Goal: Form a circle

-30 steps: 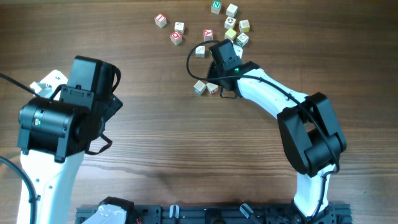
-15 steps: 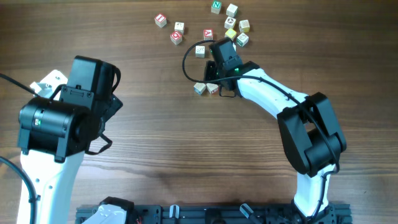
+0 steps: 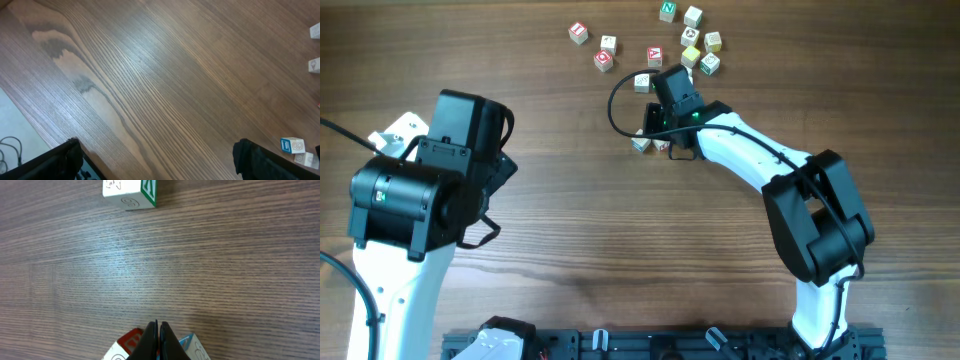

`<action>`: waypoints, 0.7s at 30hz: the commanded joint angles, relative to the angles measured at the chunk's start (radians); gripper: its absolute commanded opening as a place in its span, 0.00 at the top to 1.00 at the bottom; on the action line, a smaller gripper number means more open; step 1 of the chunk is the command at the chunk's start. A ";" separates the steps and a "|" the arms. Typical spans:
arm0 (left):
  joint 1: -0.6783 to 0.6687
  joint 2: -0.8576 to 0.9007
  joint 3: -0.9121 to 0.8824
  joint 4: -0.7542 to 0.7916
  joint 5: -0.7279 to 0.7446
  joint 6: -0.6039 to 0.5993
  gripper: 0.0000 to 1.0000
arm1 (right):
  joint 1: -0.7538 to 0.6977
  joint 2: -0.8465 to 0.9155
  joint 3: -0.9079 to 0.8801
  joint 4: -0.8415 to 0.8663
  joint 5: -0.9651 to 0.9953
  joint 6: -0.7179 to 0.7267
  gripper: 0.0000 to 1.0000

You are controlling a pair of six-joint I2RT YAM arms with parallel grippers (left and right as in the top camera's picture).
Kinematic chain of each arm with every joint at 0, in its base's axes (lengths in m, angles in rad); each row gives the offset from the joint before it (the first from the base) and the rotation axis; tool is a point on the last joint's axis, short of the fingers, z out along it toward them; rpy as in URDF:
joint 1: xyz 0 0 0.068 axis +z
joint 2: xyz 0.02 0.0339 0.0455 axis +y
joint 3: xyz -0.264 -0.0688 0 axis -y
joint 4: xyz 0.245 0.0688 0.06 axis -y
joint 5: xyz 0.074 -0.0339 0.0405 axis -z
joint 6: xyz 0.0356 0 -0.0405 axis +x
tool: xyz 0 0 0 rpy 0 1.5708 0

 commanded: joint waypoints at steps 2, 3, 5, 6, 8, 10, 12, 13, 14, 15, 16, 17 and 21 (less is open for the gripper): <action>0.008 -0.006 0.003 0.000 -0.003 0.002 0.00 | 0.005 0.010 0.021 -0.014 -0.009 -0.017 0.95; 0.008 -0.006 0.003 -0.001 -0.003 0.002 0.00 | 0.005 0.010 0.021 -0.017 -0.009 -0.017 0.95; 0.008 -0.006 0.003 0.000 -0.003 0.002 0.00 | 0.006 0.010 0.021 -0.022 -0.009 -0.016 0.95; 0.008 -0.006 0.003 -0.001 -0.003 0.002 0.00 | 0.008 0.010 0.021 -0.022 -0.009 -0.016 0.95; 0.008 -0.006 0.003 -0.001 -0.003 0.002 0.00 | 0.009 0.010 0.021 -0.023 -0.009 -0.016 0.95; 0.008 -0.006 0.003 0.000 -0.003 0.002 0.00 | 0.010 0.010 0.021 -0.026 -0.009 -0.016 0.96; 0.008 -0.006 0.003 0.000 -0.003 0.002 0.00 | 0.011 0.010 0.021 -0.027 -0.009 -0.016 0.95; 0.008 -0.006 0.003 0.000 -0.003 0.002 0.00 | 0.011 0.010 0.021 -0.027 -0.009 -0.016 0.96; 0.008 -0.006 0.003 0.000 -0.003 0.002 0.00 | 0.011 0.010 0.021 -0.028 -0.009 -0.016 0.95; 0.008 -0.006 0.003 0.000 -0.003 0.002 0.00 | 0.011 0.010 0.021 -0.030 -0.009 -0.016 0.95; 0.008 -0.006 0.003 0.000 -0.003 0.002 0.00 | 0.011 0.010 0.021 -0.031 -0.010 -0.016 0.95; 0.008 -0.006 0.003 0.000 -0.003 0.002 0.00 | 0.012 0.010 0.021 -0.032 -0.010 -0.016 0.95; 0.008 -0.006 0.003 0.000 -0.003 0.002 0.00 | 0.018 0.009 0.021 -0.032 -0.010 -0.016 0.96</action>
